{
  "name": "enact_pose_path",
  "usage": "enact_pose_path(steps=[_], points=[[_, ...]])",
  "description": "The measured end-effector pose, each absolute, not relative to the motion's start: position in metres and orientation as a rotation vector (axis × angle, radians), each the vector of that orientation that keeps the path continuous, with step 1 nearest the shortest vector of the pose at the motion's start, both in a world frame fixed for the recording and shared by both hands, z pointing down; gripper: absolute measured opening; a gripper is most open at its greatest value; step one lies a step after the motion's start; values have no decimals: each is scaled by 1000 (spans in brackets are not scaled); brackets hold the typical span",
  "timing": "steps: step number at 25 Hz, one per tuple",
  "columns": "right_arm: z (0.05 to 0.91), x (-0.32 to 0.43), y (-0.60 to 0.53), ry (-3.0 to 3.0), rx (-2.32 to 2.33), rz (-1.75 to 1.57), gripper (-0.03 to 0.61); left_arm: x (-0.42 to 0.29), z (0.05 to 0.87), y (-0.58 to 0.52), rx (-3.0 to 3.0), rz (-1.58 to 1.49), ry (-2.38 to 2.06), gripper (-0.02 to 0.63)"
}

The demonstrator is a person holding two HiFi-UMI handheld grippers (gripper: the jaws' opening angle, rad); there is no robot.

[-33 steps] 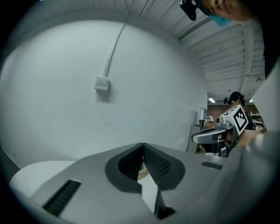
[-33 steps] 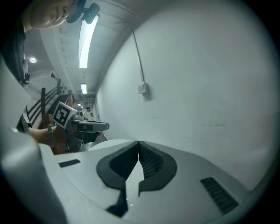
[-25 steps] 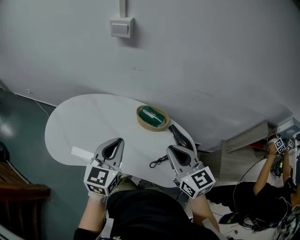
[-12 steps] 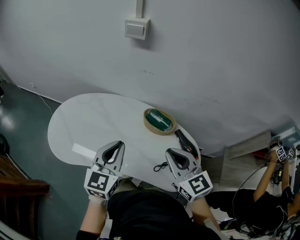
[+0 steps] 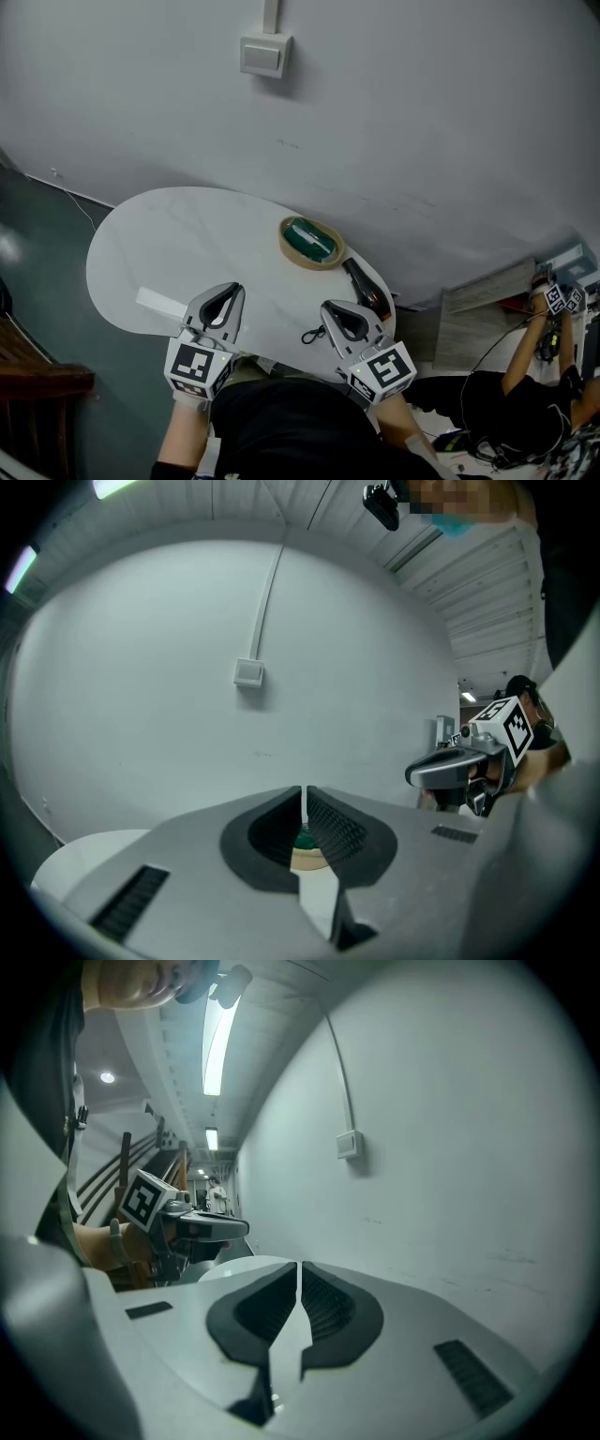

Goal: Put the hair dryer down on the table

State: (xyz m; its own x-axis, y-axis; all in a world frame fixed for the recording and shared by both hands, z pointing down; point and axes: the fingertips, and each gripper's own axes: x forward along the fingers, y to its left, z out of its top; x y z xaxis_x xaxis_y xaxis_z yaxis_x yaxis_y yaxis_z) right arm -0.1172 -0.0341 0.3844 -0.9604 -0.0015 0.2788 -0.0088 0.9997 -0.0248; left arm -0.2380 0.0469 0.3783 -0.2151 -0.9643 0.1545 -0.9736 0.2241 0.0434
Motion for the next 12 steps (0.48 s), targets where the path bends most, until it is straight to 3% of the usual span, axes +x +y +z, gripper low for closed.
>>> enact_pose_path(steps=[12], points=[[394, -115, -48, -2842, 34, 48, 15, -238, 392, 35, 1874, 153, -2301, 12]])
